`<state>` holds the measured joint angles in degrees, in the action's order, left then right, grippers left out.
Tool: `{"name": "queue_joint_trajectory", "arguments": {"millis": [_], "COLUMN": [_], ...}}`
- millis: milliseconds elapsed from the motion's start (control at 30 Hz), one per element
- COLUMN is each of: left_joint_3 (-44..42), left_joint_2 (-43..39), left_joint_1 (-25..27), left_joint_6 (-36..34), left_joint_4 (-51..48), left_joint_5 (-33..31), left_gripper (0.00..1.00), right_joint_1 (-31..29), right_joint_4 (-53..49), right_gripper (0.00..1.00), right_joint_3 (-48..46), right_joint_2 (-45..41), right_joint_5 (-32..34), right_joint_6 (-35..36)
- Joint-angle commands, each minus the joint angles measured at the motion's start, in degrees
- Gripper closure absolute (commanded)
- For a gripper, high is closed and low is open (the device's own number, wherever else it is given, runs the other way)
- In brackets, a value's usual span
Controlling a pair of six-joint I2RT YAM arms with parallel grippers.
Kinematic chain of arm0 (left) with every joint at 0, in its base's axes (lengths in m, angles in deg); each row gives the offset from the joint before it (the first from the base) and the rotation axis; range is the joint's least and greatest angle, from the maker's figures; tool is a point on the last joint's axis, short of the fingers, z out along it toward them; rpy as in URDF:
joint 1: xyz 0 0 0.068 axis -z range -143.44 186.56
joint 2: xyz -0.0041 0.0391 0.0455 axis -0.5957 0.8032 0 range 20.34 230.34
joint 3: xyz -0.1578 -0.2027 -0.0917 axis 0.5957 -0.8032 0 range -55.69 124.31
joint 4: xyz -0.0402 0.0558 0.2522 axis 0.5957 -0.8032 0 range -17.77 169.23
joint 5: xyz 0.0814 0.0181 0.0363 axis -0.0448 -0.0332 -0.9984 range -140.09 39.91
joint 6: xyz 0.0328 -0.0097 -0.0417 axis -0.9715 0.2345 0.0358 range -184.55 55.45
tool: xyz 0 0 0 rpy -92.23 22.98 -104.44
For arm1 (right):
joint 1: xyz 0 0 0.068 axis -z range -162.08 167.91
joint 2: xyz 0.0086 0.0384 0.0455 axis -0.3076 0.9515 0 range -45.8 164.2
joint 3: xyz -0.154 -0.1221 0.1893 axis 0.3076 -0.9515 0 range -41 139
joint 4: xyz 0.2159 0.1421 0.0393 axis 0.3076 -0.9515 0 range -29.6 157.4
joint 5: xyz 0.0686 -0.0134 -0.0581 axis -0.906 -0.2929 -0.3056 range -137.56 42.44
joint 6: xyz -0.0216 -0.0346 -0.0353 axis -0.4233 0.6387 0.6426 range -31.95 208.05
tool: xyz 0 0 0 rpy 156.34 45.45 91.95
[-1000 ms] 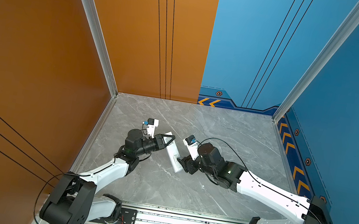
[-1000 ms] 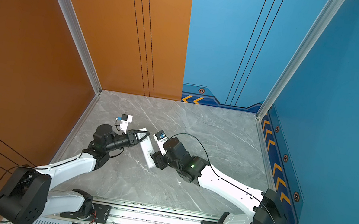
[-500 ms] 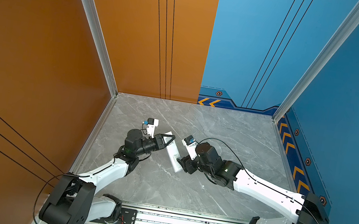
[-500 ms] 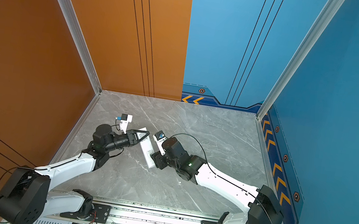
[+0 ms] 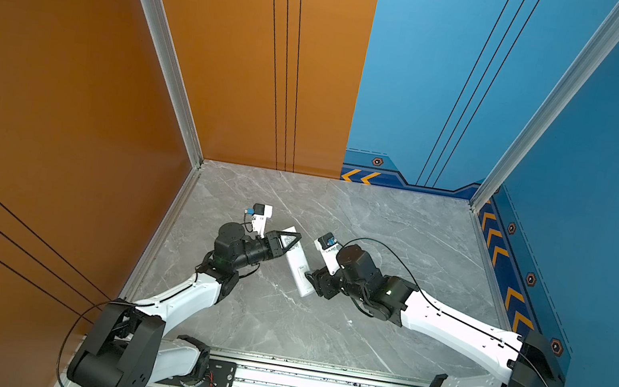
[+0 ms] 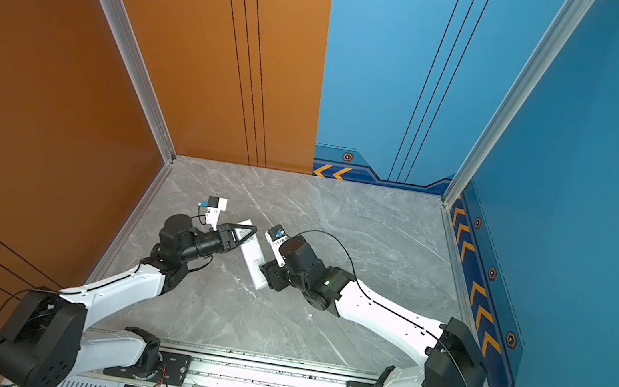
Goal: Load the batteries into the remote control
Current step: 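Open the right gripper to release the cover on the compartment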
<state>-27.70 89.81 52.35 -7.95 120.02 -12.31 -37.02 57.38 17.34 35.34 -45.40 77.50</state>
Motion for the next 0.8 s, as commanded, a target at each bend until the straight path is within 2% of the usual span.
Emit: {"name": "queue_joint_trajectory", "arguments": {"millis": [0, 267, 467, 633, 767], "left_joint_3": [1.49, 1.61, 2.07, 2.66, 2.60], "left_joint_2": [-1.71, -2.28, -3.27, -3.33, -3.29], "left_joint_1": [-0.15, -0.24, -1.24, -2.32, -2.79], "left_joint_6": [0.23, -0.65, -2.77, -3.77, -3.22], "left_joint_4": [1.42, -0.45, -6.58, -11.23, -11.26], "left_joint_5": [1.40, 0.52, -2.05, -4.01, -4.65], "left_gripper": [1.00, 1.00, 1.00, 1.00, 1.00], "right_joint_1": [0.60, 0.80, 0.71, 0.19, 0.09], "right_joint_4": [-1.58, -1.93, -3.58, -4.04, -4.27], "right_gripper": [0.34, 0.35, 0.34, 0.24, 0.16], "right_joint_3": [0.85, 1.92, 3.27, 3.69, 3.64], "right_joint_2": [1.64, 3.03, 1.75, 0.28, 0.19], "right_joint_5": [-0.13, 0.04, 0.32, 0.36, -0.42], "right_joint_6": [-1.05, -1.02, -0.64, 0.81, 0.87]}}
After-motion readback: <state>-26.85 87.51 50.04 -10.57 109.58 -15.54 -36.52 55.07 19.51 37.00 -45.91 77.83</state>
